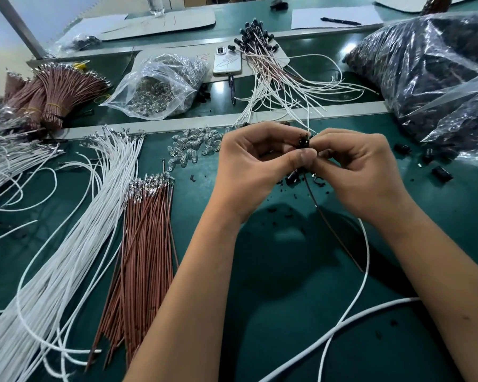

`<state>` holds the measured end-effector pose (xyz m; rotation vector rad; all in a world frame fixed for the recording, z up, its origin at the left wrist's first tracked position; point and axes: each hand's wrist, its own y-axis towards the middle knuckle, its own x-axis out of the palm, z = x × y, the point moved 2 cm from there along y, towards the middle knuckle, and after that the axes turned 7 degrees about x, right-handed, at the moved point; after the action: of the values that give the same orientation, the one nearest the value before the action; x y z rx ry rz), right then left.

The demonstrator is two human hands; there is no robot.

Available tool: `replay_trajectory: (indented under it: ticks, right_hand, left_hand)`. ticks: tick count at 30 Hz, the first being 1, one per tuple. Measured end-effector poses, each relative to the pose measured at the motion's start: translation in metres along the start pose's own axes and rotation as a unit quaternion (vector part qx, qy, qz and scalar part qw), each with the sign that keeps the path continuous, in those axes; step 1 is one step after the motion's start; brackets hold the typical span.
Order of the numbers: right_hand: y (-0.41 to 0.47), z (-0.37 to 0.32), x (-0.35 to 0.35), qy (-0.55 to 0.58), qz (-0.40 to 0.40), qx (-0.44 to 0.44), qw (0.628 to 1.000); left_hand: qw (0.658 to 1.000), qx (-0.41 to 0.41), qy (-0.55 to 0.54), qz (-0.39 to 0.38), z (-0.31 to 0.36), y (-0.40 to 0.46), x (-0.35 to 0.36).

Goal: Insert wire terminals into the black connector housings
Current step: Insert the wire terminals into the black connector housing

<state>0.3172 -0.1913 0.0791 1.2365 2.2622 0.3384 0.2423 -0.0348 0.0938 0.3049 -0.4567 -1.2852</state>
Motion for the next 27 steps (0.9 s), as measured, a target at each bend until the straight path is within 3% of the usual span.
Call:
replay_trajectory:
  ticks: [27]
  right_hand:
    - [-0.0008,-0.0026,-0.0029,-0.015,-0.006,-0.01,1.0]
  left_hand:
    - [0.999,0.048,0.012,-0.022,0.005,0.0026,0.0038]
